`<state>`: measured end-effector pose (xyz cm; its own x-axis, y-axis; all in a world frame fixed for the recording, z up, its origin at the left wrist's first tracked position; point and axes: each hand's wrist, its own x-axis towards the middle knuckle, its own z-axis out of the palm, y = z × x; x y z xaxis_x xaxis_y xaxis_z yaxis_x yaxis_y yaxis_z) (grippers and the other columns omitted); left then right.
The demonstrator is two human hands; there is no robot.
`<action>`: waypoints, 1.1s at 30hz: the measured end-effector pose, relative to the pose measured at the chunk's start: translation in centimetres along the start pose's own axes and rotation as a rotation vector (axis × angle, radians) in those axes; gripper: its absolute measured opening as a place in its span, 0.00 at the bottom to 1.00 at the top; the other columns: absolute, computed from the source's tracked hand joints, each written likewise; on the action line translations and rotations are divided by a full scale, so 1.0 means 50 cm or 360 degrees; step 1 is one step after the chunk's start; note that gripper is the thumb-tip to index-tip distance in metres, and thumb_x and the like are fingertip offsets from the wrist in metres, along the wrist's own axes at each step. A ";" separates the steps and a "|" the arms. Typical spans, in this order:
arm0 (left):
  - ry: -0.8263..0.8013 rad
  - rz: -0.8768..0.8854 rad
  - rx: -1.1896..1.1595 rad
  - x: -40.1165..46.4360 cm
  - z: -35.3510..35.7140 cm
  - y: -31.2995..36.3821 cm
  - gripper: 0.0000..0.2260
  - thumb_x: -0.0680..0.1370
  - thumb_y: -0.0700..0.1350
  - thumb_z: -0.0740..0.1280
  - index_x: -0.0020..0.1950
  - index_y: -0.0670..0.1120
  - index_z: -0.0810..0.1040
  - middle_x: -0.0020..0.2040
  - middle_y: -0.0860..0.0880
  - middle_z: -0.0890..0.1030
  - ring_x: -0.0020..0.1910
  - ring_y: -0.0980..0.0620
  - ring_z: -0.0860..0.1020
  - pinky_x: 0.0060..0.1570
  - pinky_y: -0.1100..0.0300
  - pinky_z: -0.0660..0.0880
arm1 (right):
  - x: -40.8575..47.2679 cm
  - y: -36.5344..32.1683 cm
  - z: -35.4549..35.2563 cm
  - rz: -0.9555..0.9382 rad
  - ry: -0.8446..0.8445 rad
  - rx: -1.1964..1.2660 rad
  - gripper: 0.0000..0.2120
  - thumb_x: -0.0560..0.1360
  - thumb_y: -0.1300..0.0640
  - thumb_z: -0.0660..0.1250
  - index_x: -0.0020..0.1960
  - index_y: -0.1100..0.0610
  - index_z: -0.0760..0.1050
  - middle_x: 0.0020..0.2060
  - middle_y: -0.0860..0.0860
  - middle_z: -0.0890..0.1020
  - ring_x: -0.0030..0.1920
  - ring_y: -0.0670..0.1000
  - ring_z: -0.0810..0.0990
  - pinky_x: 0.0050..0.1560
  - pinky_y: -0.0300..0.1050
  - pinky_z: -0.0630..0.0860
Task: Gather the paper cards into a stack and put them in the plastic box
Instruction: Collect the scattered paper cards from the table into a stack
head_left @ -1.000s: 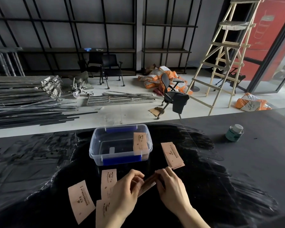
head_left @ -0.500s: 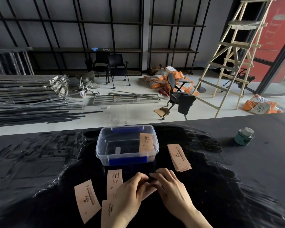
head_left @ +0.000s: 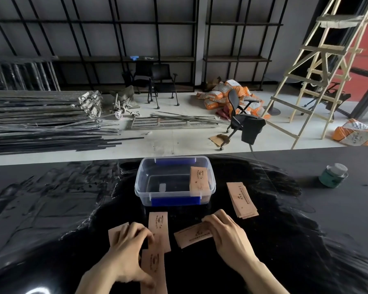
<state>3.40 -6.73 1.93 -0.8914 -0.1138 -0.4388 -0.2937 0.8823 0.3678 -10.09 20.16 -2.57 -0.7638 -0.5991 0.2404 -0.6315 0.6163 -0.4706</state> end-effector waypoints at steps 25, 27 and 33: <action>0.0518 0.0401 -0.0661 0.109 0.013 0.201 0.17 0.82 0.42 0.68 0.64 0.60 0.68 0.56 0.56 0.87 0.52 0.59 0.85 0.58 0.56 0.82 | 0.014 -0.032 -0.005 0.0153 -0.0104 0.0238 0.29 0.80 0.59 0.67 0.77 0.43 0.64 0.62 0.40 0.77 0.54 0.42 0.82 0.50 0.34 0.79; 0.0474 0.0395 -0.0707 0.110 0.023 0.203 0.16 0.80 0.44 0.70 0.62 0.59 0.68 0.54 0.58 0.86 0.52 0.61 0.85 0.58 0.57 0.83 | 0.013 -0.024 -0.005 0.0118 -0.0110 0.0207 0.25 0.79 0.59 0.69 0.72 0.42 0.70 0.58 0.42 0.79 0.50 0.42 0.82 0.44 0.27 0.73; 0.0648 0.0260 -0.0330 0.096 0.032 0.156 0.15 0.76 0.48 0.74 0.58 0.60 0.74 0.53 0.61 0.83 0.51 0.60 0.82 0.51 0.61 0.78 | 0.007 -0.008 -0.004 0.0138 0.0051 0.0104 0.11 0.80 0.57 0.67 0.61 0.47 0.76 0.53 0.45 0.80 0.47 0.46 0.80 0.39 0.39 0.77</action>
<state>-2.61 0.32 1.37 -0.9821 -0.1871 -0.0204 -0.1641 0.7985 0.5792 -10.16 19.80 -2.11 -0.8199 -0.5275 0.2227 -0.5533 0.6299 -0.5450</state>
